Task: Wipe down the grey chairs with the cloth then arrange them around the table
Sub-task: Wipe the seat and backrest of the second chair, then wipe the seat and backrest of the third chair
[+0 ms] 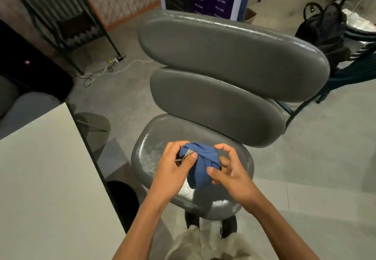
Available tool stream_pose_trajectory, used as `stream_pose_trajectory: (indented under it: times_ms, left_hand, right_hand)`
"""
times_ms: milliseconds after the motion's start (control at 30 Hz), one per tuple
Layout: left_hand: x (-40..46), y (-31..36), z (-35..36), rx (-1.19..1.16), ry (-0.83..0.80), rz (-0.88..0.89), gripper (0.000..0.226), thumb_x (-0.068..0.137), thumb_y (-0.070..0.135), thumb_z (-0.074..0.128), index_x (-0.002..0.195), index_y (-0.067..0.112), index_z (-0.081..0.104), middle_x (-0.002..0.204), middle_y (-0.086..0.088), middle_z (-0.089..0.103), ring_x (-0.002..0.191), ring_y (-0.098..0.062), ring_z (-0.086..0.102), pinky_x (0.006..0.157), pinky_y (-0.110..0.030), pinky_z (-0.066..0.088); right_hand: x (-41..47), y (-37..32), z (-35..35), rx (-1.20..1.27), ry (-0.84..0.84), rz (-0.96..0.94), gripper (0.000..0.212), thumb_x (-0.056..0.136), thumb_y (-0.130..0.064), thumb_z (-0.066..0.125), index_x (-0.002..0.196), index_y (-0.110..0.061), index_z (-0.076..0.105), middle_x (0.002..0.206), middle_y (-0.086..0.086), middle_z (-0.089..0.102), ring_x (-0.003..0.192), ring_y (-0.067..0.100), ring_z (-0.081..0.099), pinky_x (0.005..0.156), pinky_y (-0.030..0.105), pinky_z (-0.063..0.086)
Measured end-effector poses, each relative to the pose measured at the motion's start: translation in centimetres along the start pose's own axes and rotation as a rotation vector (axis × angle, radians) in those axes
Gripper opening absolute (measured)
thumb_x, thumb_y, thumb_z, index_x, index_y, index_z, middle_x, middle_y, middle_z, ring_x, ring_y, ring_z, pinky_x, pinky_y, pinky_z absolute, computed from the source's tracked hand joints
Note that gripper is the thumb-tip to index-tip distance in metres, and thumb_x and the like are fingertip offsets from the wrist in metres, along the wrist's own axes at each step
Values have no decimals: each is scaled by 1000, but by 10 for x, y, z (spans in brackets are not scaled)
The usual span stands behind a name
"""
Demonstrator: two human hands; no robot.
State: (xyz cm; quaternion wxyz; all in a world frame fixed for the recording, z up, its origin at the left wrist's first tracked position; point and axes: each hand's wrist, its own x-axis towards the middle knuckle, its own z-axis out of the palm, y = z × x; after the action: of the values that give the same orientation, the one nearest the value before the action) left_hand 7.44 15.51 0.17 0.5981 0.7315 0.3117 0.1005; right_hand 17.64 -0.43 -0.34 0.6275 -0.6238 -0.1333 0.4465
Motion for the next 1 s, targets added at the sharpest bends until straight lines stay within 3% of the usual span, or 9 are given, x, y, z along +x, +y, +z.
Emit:
stream_pose_trajectory:
  times_ms: [100,233,300,367,433,633,833,933,1000]
  left_hand:
    - [-21,7,1,113,47,46,20,101,16,62,115,30,63,125,10,55,114,-7,61,92,-22,51]
    - [-47,9,7,189,105,11,26,102,19,62,124,33,60,128,19,61,120,-3,59,97,-22,48]
    - [-61,10,14,189,119,-36,18,103,25,60,118,33,60,111,18,68,104,-5,65,87,-25,51]
    - [-76,12,22,176,139,-56,5,103,31,59,108,29,59,92,9,69,80,-17,63,73,-35,51]
    - [-88,13,30,161,178,-52,5,103,30,58,105,26,57,87,1,66,76,-30,59,68,-41,49]
    - [-114,19,43,38,247,-53,9,103,24,58,112,24,58,101,16,68,98,-7,67,83,-22,55]
    - [-141,13,32,5,249,-91,8,100,28,63,108,26,64,100,16,71,96,-6,68,80,-20,56]
    - [-160,8,24,23,227,-131,7,99,35,62,106,35,62,100,29,67,98,4,65,78,-13,53]
    - [-173,5,19,11,244,-151,5,99,35,63,104,35,63,97,29,67,95,6,65,76,-13,53]
  right_hand:
    - [1,-2,-15,-317,-147,-3,52,96,-13,67,138,-37,50,122,-12,68,105,8,69,84,29,57]
    - [-1,-3,-25,-773,-137,-110,27,94,-22,66,118,-35,69,98,-11,63,88,7,59,81,32,50]
    - [-6,-4,-29,-844,-142,-156,23,93,-22,65,110,-36,70,91,-9,59,84,9,56,78,34,49]
    - [-13,-6,-37,-926,-124,-185,18,92,-26,66,107,-35,70,92,-10,57,88,11,54,78,35,48]
    - [-20,-9,-44,-993,-106,-207,15,92,-31,67,105,-36,69,93,-12,57,92,11,52,79,31,45]
    - [-40,-20,-52,-874,-167,-169,16,85,-40,78,96,-35,68,93,-12,56,88,7,54,78,31,47]
    - [-59,-10,-48,-802,-240,-119,17,86,-38,78,100,-31,72,113,-10,47,112,10,51,97,36,47]
    - [-72,-7,-43,-680,-298,-48,13,86,-37,78,97,-31,73,112,-16,50,107,2,57,97,35,50]
    - [-84,-7,-34,-612,-331,-16,14,85,-40,78,95,-32,74,110,-23,53,107,0,58,94,26,50]
